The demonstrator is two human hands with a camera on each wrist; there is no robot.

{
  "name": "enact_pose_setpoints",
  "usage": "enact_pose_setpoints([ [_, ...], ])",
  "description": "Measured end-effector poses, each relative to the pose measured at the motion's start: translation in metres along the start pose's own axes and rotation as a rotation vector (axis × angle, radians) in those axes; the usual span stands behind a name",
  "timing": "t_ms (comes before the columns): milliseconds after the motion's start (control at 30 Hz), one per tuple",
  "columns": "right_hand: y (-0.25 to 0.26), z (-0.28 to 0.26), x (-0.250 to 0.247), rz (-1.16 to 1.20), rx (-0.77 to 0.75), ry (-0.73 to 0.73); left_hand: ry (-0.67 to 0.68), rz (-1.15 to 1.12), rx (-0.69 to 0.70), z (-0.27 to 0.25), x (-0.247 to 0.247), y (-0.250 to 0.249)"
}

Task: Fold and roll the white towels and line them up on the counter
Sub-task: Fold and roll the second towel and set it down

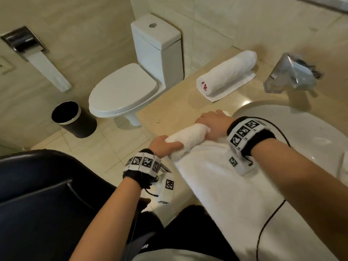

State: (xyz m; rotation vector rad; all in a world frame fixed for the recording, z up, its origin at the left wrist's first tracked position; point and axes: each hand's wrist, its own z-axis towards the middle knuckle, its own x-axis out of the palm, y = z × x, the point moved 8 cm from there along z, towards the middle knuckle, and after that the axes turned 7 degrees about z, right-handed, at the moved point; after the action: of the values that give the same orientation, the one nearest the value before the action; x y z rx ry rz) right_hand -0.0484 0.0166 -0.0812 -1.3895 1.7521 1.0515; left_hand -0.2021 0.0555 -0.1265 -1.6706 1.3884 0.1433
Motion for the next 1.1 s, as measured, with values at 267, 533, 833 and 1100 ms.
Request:
enact_pose_setpoints([
  [267, 0.002, 0.038, -0.01, -0.128, 0.02, -0.114, -0.269, -0.456, 0.165, 0.028, -0.027, 0.014],
  [533, -0.007, 0.031, -0.004, 0.023, 0.119, -0.233, -0.189, -0.613, 0.459, 0.013, -0.011, 0.012],
  [833, -0.07, -0.051, -0.008, 0.481, 0.561, -0.42, -0.333, -0.606, 0.522, 0.003, -0.008, 0.017],
  [1100, -0.057, -0.01, -0.016, 0.532, 0.55, -0.479, -0.371, -0.551, 0.566, 0.01, -0.015, 0.014],
])
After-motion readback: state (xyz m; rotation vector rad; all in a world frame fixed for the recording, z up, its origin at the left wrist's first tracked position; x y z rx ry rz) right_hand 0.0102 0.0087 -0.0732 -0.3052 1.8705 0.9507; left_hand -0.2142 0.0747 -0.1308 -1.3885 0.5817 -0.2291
